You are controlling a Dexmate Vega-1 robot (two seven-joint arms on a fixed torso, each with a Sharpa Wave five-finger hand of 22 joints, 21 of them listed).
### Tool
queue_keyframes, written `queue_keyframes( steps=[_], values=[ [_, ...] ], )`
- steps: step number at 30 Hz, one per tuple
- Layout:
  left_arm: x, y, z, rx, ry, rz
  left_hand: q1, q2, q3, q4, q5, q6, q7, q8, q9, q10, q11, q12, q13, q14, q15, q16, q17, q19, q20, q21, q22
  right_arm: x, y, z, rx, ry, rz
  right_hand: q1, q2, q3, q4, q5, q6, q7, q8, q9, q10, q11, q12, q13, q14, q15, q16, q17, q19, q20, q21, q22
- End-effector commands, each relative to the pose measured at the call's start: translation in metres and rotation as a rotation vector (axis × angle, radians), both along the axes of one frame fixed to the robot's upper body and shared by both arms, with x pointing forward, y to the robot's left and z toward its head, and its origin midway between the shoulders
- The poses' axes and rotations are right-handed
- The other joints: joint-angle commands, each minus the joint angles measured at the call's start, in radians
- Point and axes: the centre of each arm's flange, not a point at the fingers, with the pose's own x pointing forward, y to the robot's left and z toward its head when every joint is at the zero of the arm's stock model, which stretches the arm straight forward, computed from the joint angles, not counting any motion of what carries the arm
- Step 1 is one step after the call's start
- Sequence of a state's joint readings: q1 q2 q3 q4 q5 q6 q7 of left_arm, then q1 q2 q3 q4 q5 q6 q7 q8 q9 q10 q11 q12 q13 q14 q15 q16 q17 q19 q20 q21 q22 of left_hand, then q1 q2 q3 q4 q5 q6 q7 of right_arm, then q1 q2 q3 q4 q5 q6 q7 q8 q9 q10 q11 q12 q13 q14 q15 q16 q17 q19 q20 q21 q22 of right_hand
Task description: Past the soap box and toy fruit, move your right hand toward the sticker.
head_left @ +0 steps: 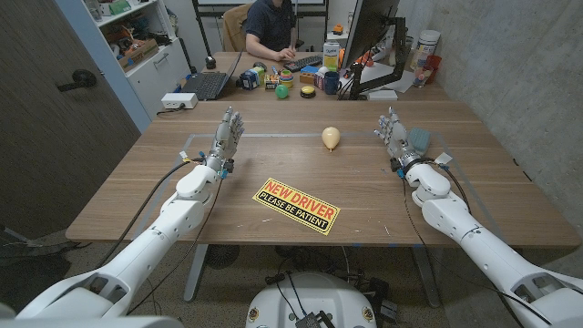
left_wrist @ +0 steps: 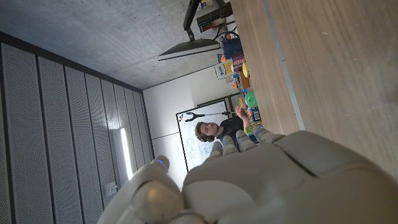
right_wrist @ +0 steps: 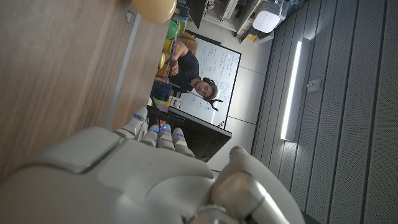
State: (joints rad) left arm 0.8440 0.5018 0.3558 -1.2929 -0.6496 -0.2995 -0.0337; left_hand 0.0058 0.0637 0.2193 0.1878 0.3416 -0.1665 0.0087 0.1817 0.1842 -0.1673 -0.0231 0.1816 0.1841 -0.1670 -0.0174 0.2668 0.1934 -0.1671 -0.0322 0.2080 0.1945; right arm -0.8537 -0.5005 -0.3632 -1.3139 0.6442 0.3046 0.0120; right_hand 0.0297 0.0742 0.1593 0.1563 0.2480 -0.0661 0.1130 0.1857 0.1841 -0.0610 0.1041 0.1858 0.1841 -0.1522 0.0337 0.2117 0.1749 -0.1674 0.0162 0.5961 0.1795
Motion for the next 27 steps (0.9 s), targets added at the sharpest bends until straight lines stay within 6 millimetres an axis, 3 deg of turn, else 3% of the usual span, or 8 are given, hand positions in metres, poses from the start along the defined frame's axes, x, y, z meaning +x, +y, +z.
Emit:
queue_keyframes(
  steps=[1, 3, 4, 6, 8, 12, 20, 27],
  values=[
    [-0.003, 0.002, 0.0, -0.008, -0.015, 0.004, -0.001, 0.111, 0.006, 0.0, 0.003, -0.144, -0.003, 0.007, 0.002, -0.165, 0.001, 0.007, 0.004, -0.215, -0.002, 0.007, 0.002, -0.012, -0.004, 0.006, 0.005, -0.008, 0.003, 0.003, 0.018, -0.032, -0.006, 0.002, 0.051, 0.001, 0.005, 0.004, -0.002, 0.017, 0.007, 0.002, 0.0, 0.008, 0.007, 0.005, -0.005, -0.002, 0.005, 0.005, -0.015, 0.002, 0.005, 0.004],
    [-0.003, 0.002, 0.0, -0.007, -0.015, 0.003, -0.001, 0.111, 0.006, 0.0, 0.003, -0.144, -0.002, 0.007, 0.002, -0.165, 0.0, 0.007, 0.004, -0.216, -0.002, 0.007, 0.002, -0.012, -0.004, 0.006, 0.005, -0.011, 0.004, 0.005, 0.01, -0.046, -0.018, 0.005, 0.049, 0.0, 0.003, 0.005, 0.002, 0.013, 0.008, 0.002, 0.003, 0.008, 0.008, 0.005, -0.001, -0.005, 0.005, 0.004, -0.008, 0.016, 0.005, 0.003],
    [-0.003, 0.002, 0.0, -0.006, -0.015, 0.003, -0.001, 0.111, 0.006, 0.0, 0.003, -0.144, -0.002, 0.007, 0.002, -0.166, 0.0, 0.006, 0.004, -0.217, -0.002, 0.007, 0.002, -0.013, -0.004, 0.006, 0.005, -0.012, 0.005, 0.005, 0.007, -0.052, -0.032, 0.012, 0.045, 0.0, -0.002, 0.007, 0.009, 0.008, 0.01, 0.002, 0.011, 0.004, 0.009, 0.005, 0.01, -0.008, 0.007, 0.003, 0.019, 0.028, 0.011, 0.003],
    [-0.003, 0.002, 0.0, -0.006, -0.014, 0.003, -0.002, 0.111, 0.006, 0.0, 0.003, -0.144, -0.003, 0.007, 0.002, -0.166, 0.0, 0.007, 0.004, -0.216, -0.002, 0.007, 0.002, -0.012, -0.004, 0.006, 0.005, -0.016, 0.007, 0.007, 0.001, -0.061, -0.048, 0.027, 0.033, -0.001, -0.014, 0.01, 0.043, -0.003, 0.018, 0.0, 0.042, 0.004, 0.016, 0.004, 0.044, -0.005, 0.013, 0.0, 0.066, 0.081, 0.016, -0.001],
    [-0.003, 0.002, 0.0, -0.005, -0.014, 0.002, -0.002, 0.111, 0.006, 0.0, 0.003, -0.144, -0.003, 0.007, 0.002, -0.166, 0.0, 0.007, 0.004, -0.216, -0.002, 0.007, 0.002, -0.012, -0.003, 0.006, 0.005, -0.019, 0.01, 0.01, -0.016, -0.073, -0.055, 0.044, 0.021, -0.002, -0.026, 0.013, 0.057, -0.007, 0.016, -0.001, 0.053, 0.001, 0.014, 0.003, 0.072, -0.007, 0.016, -0.001, 0.113, 0.117, 0.02, -0.003],
    [-0.003, 0.001, 0.0, -0.005, -0.015, 0.0, -0.002, 0.111, 0.006, 0.0, 0.003, -0.144, -0.003, 0.007, 0.002, -0.166, -0.003, 0.007, 0.004, -0.216, -0.002, 0.007, 0.003, -0.013, -0.004, 0.006, 0.005, -0.027, 0.018, 0.016, -0.071, -0.099, -0.047, 0.055, 0.007, -0.006, -0.035, 0.013, 0.057, -0.02, 0.011, -0.001, 0.054, -0.003, 0.011, 0.003, 0.078, 0.0, 0.012, -0.002, 0.137, 0.158, 0.016, -0.005],
    [-0.004, 0.001, 0.0, -0.004, -0.015, 0.001, -0.002, 0.111, 0.006, 0.0, 0.004, -0.145, -0.003, 0.007, 0.002, -0.167, -0.001, 0.007, 0.004, -0.217, -0.001, 0.006, 0.003, -0.015, -0.002, 0.005, 0.005, -0.049, 0.045, 0.036, -0.178, -0.221, -0.015, 0.053, -0.015, -0.024, -0.037, 0.01, -0.004, -0.041, -0.009, 0.0, -0.003, -0.003, -0.008, 0.004, 0.05, 0.012, -0.006, 0.001, 0.107, 0.151, -0.021, -0.005],
    [-0.006, 0.003, -0.001, -0.007, -0.017, 0.003, -0.002, 0.111, 0.006, 0.0, 0.004, -0.145, -0.003, 0.007, 0.002, -0.168, -0.003, 0.007, 0.004, -0.217, -0.003, 0.006, 0.003, -0.014, -0.002, 0.005, 0.005, -0.07, 0.058, 0.053, -0.204, -0.354, -0.068, 0.04, -0.018, -0.04, -0.028, 0.007, -0.052, -0.073, -0.01, 0.001, -0.062, -0.026, -0.012, 0.005, -0.003, 0.017, -0.021, 0.004, 0.045, 0.133, -0.068, -0.003]
  ],
)
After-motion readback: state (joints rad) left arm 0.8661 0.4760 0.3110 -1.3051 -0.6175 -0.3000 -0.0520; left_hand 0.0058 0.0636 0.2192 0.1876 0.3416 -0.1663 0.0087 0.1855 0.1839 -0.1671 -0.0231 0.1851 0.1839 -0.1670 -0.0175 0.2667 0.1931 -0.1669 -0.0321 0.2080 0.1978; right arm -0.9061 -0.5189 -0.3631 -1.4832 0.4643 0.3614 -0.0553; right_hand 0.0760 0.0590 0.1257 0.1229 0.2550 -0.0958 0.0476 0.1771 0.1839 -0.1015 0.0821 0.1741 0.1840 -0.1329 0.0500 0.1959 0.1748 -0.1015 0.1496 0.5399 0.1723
